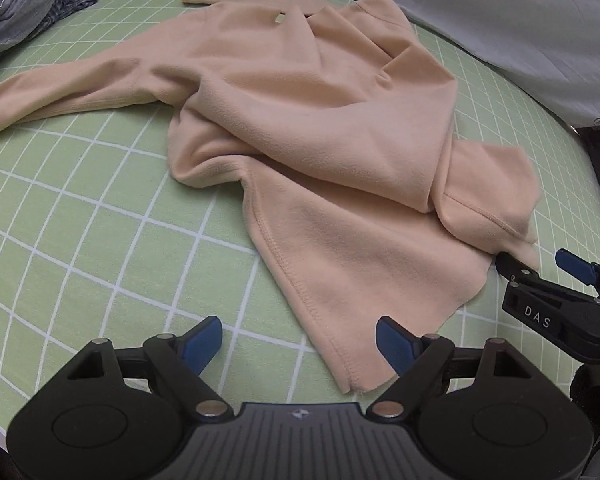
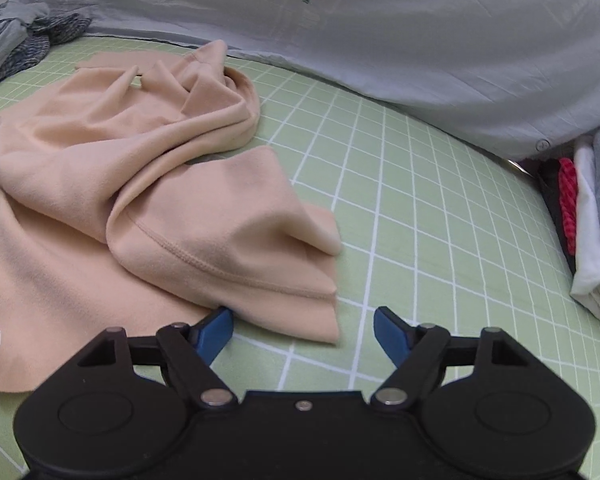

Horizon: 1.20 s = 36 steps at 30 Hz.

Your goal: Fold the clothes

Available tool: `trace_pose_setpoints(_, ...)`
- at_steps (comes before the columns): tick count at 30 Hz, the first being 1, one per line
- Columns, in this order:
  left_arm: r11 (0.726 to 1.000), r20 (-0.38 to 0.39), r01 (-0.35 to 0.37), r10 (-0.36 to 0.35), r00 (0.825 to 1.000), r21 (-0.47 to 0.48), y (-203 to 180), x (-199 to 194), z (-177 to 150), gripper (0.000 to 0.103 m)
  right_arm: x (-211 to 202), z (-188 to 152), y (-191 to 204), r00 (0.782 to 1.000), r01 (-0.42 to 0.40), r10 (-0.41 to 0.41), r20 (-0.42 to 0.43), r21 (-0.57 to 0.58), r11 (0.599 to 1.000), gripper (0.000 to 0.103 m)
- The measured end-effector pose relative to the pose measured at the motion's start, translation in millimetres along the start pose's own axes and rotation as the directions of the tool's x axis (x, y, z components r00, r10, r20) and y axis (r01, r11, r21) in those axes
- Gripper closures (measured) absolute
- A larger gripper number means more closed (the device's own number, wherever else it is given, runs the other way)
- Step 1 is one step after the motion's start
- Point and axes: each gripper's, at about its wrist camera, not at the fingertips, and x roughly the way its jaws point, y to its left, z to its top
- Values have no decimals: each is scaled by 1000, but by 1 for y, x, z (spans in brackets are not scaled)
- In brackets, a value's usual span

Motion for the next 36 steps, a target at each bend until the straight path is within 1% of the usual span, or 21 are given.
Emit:
trace_pose_setpoints(1, 1000, 10, -7, 7, 1000, -5, -2, -1, -1, 39, 1, 2, 0, 1000, -28, 28, 13, -22, 999, 40)
trace_pose_setpoints(2, 1000, 17, -12, 12, 1000, -5, -5, -2, -1, 44, 1, 3, 0, 997, -75, 76, 17, -34, 997, 52)
trace_pose_setpoints(3, 1000, 21, -22, 22, 1000, -1, -7, -3, -1, 57, 2, 6, -2, 990, -143, 143, 7, -28, 989, 84)
trace_pose_setpoints(4, 1000, 18, -28, 28, 999, 4, -8, -3, -1, 68, 2, 9, -4, 983, -184, 184, -2, -9, 983, 99)
trace_pose_setpoints(5, 1000, 13, -22, 22, 1000, -2, -8, -2, -1, 103, 0, 11, -5, 981, -194, 194, 5, 9, 981, 99)
trace_pose_setpoints(9, 995, -12, 20, -22, 1000, -94, 4, -7, -2, 102, -17, 13, -18, 973, -229, 225, 41, 104, 968, 100)
trace_pose_setpoints(13, 999, 14, 2, -2, 1000, -52, 18, -28, -5, 103, -47, 5, -47, 970, -244, 233, 75, 227, 943, 101)
trace_pose_setpoints(16, 998, 40, -22, 24, 999, -54, 42, -53, -6, 103, -73, -7, -74, 966, -260, 242, 94, 370, 892, 101)
trace_pose_setpoints(18, 998, 59, -56, 59, 997, -42, 61, -70, -6, 103, -94, -20, -87, 972, -236, 219, 90, 439, 867, 101)
trace_pose_setpoints(20, 994, 71, -100, 102, 992, -35, 79, -82, -7, 103, -107, -35, -91, 982, -185, 186, 45, 460, 869, 101)
trace_pose_setpoints(22, 993, 66, -105, 108, 992, -52, 89, -82, -4, 103, -108, -55, -88, 980, -160, 197, -20, 503, 849, 101)
trace_pose_setpoints(26, 990, 56, -114, 119, 991, -86, 110, -81, 3, 102, -86, -87, -64, 951, -141, 274, -145, 586, 798, 101)
trace_pose_setpoints(28, 988, 50, -119, 124, 991, -102, 120, -80, 7, 100, -84, -83, -56, 952, -110, 255, -168, 590, 800, 98)
trace_pose_setpoints(29, 986, 48, -121, 127, 991, -111, 126, -80, 9, 95, -84, -80, -52, 954, -96, 242, -175, 590, 802, 95)
trace_pose_setpoints(30, 985, 45, -123, 130, 991, -119, 131, -80, 11, 77, -86, -73, -53, 962, -87, 220, -161, 585, 806, 89)
trace_pose_setpoints(31, 984, 42, -126, 132, 990, -127, 136, -80, 12, 53, -88, -67, -54, 969, -78, 199, -144, 587, 805, 72)
trace_pose_setpoints(32, 982, 39, -128, 135, 990, -136, 141, -80, 14, 40, -89, -60, -54, 976, -69, 177, -127, 590, 804, 62)
trace_pose_setpoints(33, 982, 39, -132, 138, 990, -137, 143, -79, 18, 23, -90, -54, -55, 982, -60, 155, -111, 592, 804, 46)
trace_pose_setpoints(34, 982, 41, -136, 143, 989, -128, 140, -77, 25, 18, -89, -48, -55, 986, -49, 134, -100, 590, 806, 38)
trace_pose_setpoints(35, 983, 43, -141, 147, 988, -120, 138, -75, 32, 16, -87, -40, -57, 990, -40, 113, -88, 584, 810, 34)
trace_pose_setpoints(36, 983, 46, -146, 152, 987, -111, 135, -73, 38, 13, -84, -33, -58, 993, -31, 91, -75, 578, 815, 23)
